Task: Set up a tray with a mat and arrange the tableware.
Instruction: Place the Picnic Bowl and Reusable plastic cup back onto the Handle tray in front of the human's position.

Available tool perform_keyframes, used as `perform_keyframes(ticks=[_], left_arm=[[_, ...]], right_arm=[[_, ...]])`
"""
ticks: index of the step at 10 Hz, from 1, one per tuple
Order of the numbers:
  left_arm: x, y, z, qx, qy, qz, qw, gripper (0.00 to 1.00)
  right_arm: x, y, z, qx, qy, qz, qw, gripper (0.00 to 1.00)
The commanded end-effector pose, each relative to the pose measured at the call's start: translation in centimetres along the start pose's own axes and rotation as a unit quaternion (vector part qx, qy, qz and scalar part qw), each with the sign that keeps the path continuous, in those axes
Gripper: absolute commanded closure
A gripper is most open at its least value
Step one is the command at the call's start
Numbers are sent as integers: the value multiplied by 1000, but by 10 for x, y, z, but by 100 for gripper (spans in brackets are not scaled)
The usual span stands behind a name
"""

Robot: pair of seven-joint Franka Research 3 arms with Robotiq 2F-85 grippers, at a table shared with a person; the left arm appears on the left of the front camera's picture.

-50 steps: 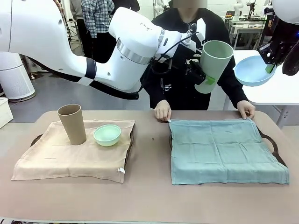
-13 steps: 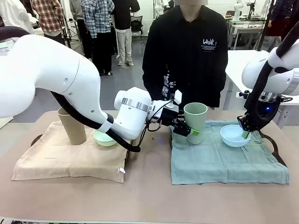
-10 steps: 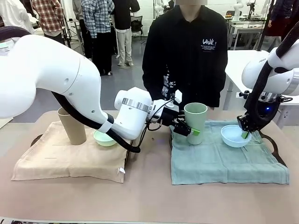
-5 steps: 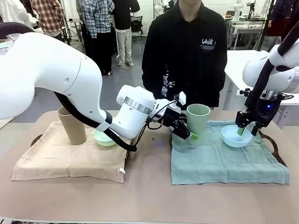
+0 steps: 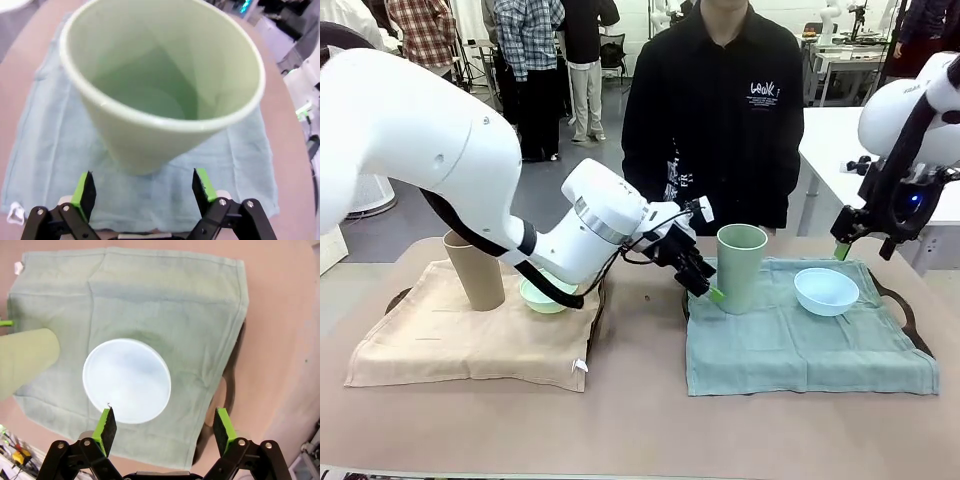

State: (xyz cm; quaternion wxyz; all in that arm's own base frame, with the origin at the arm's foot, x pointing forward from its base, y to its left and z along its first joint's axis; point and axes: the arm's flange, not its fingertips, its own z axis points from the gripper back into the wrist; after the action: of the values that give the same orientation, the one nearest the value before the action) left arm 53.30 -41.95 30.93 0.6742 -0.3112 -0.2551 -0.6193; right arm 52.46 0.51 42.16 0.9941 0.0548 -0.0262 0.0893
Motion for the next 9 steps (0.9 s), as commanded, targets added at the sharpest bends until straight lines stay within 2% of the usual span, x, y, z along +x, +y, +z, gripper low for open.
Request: perform_keyframes(ticks=[1,3,4,6,7,9], left_arm=[[13,-12,35,37,58,14,998,0],[30,-28,79,90,156,43,983,0],[42,-43,107,119,206,58,970,0],[66,-86,169,181,255,95,945,0],[70,-103,204,230,288,134,920,0],[80,-146,273,313,288,196,884,0]], right_arm=[[-20,1,12,-19,-7,-2,1000,0],[-25,4,18,-29,-3,1,1000,0],[-26,8,18,-37,2,5,999,0],[-23,15,16,-43,9,10,999,0],[-21,18,14,-44,13,9,999,0],[-16,22,17,-51,9,4,999,0]])
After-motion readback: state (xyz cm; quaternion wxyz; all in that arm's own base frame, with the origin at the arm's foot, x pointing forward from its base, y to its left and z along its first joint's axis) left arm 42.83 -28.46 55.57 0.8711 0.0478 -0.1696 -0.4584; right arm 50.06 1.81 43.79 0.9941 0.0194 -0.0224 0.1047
